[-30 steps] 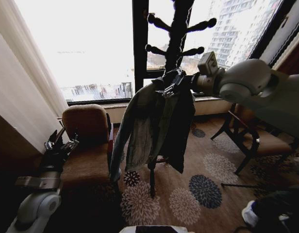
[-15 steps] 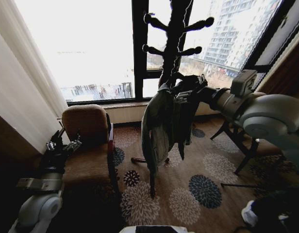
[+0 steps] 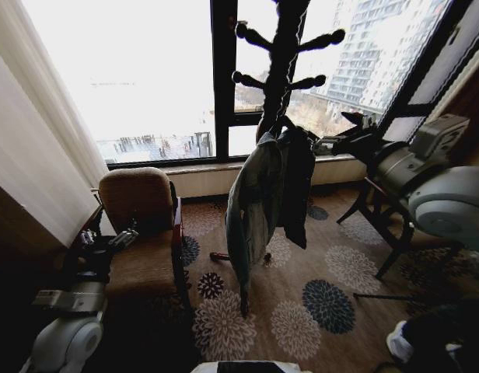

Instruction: Pick up the clothes from the bed and hang them on the clothes hanger.

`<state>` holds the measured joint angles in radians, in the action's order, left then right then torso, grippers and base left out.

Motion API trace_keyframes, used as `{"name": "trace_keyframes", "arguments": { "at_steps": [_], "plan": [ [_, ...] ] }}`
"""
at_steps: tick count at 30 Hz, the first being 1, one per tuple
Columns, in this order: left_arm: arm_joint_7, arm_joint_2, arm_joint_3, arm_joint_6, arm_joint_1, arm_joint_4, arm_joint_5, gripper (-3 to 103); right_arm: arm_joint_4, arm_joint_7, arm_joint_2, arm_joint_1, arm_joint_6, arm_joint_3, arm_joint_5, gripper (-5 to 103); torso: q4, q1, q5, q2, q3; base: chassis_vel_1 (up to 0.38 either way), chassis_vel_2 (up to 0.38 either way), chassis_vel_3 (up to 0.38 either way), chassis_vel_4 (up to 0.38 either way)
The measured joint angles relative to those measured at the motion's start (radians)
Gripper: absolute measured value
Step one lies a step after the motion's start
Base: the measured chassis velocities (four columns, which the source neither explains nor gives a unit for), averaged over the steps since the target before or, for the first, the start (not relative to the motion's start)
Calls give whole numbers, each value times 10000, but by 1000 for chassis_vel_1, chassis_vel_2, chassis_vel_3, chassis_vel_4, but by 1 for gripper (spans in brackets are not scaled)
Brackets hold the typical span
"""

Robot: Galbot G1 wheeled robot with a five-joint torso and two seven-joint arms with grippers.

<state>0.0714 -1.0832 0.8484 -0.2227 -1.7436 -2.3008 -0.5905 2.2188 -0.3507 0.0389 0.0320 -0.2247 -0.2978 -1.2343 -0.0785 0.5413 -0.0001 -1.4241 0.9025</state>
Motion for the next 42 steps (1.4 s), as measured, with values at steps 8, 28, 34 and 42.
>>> {"name": "trace_keyframes", "arguments": {
  "at_steps": [8, 28, 34, 42],
  "plan": [
    [137, -38, 60, 96, -19, -52, 88, 100, -1743, 941, -82, 1175, 1331, -205, 1411, 100, -3, 3, 2, 0, 2, 0, 0, 0, 0],
    [783, -557, 94, 680, -446, -362, 965, 100, -1771, 1405, 5054, 11556, 1836, 8927, 3706, 100, -8, 0, 2, 0, -1, 0, 0, 0, 0],
    [848, -518, 7, 807, -398, -388, 941, 100, -1298, 1403, 5844, 12499, 1866, 9404, 4344, 100, -1, 1, -3, 1, 0, 0, 0, 0, 0],
    [731, -520, -115, 732, -458, -342, 942, 100, -896, 1525, 6773, 13694, 2131, 9999, 5695, 100, -2, 0, 0, 0, 0, 0, 0, 0, 0]
  ]
}}
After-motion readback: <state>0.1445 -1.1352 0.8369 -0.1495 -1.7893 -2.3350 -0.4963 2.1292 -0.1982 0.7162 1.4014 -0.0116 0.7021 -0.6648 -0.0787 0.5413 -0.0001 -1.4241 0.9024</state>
